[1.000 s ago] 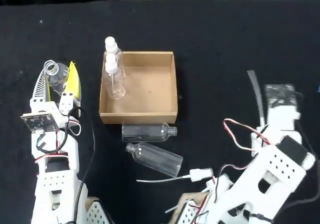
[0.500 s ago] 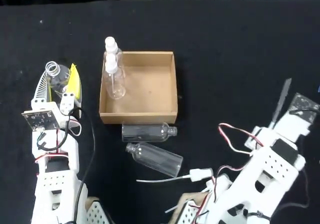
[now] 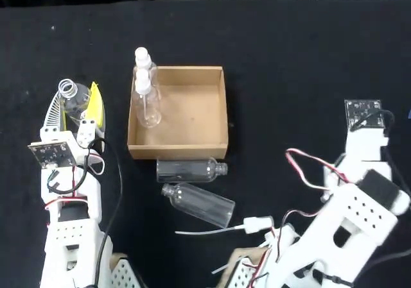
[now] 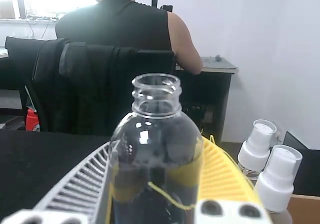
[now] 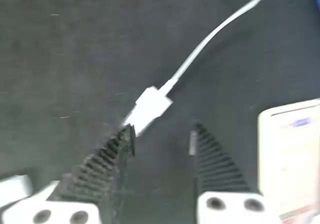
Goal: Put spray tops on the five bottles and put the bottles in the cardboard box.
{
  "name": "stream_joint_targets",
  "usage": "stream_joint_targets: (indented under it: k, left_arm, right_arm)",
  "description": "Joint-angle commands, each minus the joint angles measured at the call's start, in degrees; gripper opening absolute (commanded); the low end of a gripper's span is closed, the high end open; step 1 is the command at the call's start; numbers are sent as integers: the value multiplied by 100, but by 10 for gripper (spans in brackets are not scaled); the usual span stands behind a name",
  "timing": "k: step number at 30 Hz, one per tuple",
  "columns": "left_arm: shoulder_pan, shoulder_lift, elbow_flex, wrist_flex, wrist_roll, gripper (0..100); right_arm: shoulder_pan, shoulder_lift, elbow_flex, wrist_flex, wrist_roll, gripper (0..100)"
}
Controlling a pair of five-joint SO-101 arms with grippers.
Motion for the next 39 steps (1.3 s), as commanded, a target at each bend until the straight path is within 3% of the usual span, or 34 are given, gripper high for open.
stream_joint_targets:
  k: [1, 7, 12, 21, 30, 33, 39]
  left_arm:
    - [84, -105, 127, 0, 62, 58]
    - [84, -105, 127, 0, 62, 58]
    - [84, -105, 127, 0, 62, 58]
    - [84, -105, 127, 0, 62, 58]
    - [84, -105, 127, 0, 62, 58]
    - [84, -105, 127, 0, 62, 58]
    - [84, -105, 127, 0, 62, 58]
  right_arm:
    - [527, 541, 101, -536, 1582, 123]
    - [958, 1464, 84, -1125, 3798, 205]
    - [932, 1429, 127, -1002, 5626, 333]
    - [747, 1270, 1226, -1442, 8062, 322]
    - [677, 1305, 2211, -3086, 8097, 320]
    - [492, 1288, 2316, -3244, 7930, 259]
    - [-158, 1262, 2097, -3226, 5996, 122]
